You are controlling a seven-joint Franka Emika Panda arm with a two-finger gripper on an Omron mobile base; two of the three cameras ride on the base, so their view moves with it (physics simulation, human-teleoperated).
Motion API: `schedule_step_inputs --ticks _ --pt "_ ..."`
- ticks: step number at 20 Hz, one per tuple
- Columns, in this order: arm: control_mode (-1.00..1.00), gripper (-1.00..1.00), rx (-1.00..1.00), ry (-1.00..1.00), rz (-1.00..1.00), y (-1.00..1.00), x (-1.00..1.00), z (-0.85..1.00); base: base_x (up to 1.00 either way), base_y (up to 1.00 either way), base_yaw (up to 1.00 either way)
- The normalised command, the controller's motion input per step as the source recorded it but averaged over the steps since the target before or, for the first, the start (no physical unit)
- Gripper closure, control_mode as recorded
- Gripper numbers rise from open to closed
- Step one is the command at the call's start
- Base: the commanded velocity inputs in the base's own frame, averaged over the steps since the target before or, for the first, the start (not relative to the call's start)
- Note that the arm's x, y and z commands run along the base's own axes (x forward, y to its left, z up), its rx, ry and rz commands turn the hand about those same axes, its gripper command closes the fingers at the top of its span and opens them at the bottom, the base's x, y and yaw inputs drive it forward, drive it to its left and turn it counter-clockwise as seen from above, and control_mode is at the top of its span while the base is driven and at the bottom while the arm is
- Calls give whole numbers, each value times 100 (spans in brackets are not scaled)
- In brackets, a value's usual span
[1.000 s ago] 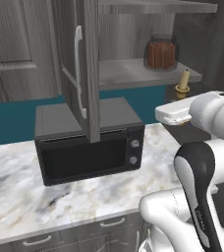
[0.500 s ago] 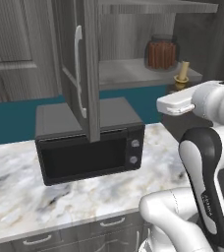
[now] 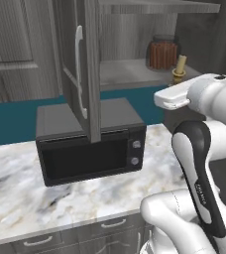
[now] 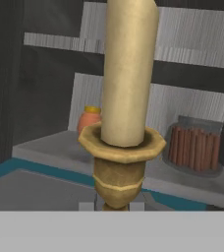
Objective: Pick the jar and candle from the dining table and place them in the open cabinet. Close the cabinet after placing the objects.
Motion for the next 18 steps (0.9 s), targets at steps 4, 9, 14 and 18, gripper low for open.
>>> schedule_step_inputs --ticks 4,9,14,18 --pt "-100 100 0 0 0 1 39 24 0 0 0" --pt "-100 100 0 0 -1 0 37 24 0 0 0" --pt "-100 100 0 0 -1 0 38 6 0 0 0" --pt "-100 100 0 0 0 0 42 0 0 0 0"
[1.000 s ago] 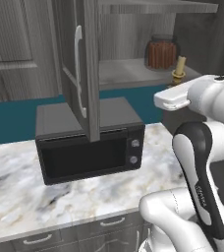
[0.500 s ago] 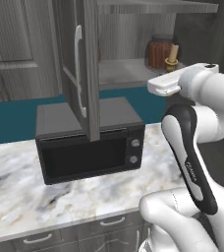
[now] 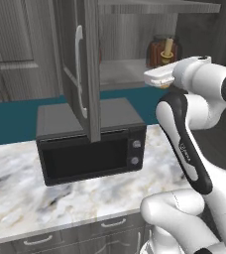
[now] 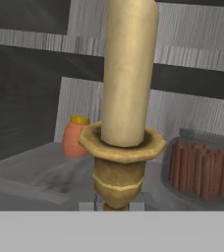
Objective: Pick the jar and candle from the dining table and place them in the open cabinet. Close the cabinet after placing the objects.
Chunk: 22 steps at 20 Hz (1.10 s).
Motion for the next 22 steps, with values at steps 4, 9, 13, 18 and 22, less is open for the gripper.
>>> schedule_step_inputs --ticks 4,9,13,18,22 --pt "-100 100 0 0 0 1 46 0 0 0 0" --pt "-100 100 0 0 -1 2 47 0 0 0 0" --pt "-100 100 0 4 -1 6 49 0 0 0 0" --pt "-100 100 0 4 -1 4 46 0 0 0 0" --pt "-100 100 0 0 -1 3 46 0 0 0 0"
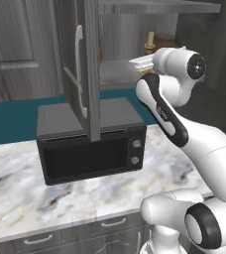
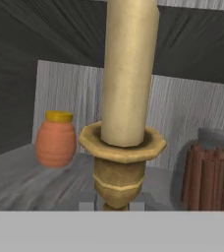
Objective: Pick the jar and candle from the dining table and place them in the open cabinet. Close the cabinet after placing the objects.
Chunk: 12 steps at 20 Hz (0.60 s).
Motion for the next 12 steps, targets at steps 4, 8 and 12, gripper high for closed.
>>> schedule_step_inputs --ticks 4,8,12 --pt "-100 100 0 0 0 7 46 0 0 0 0" --pt "-100 100 0 0 -1 4 43 0 0 0 0" --pt "-100 100 0 0 -1 0 39 0 0 0 0"
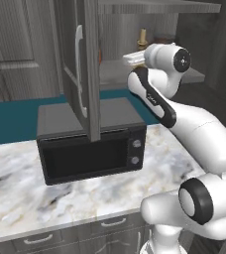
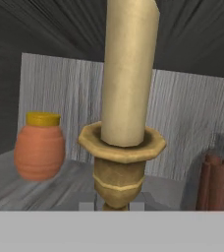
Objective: Pick the jar and candle from the dining table and place them in the open cabinet. Close the cabinet after placing the objects.
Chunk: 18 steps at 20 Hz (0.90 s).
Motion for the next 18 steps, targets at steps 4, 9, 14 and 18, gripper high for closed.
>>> schedule_step_inputs --ticks 4,9,14,18 --pt "-100 100 0 0 0 0 35 -3 0 0 0" --pt "-100 100 1 3 0 4 24 -27 0 0 0" --pt "-100 100 1 1 0 3 22 -29 0 0 0" --pt "-100 100 0 0 0 2 20 -30 0 0 0"
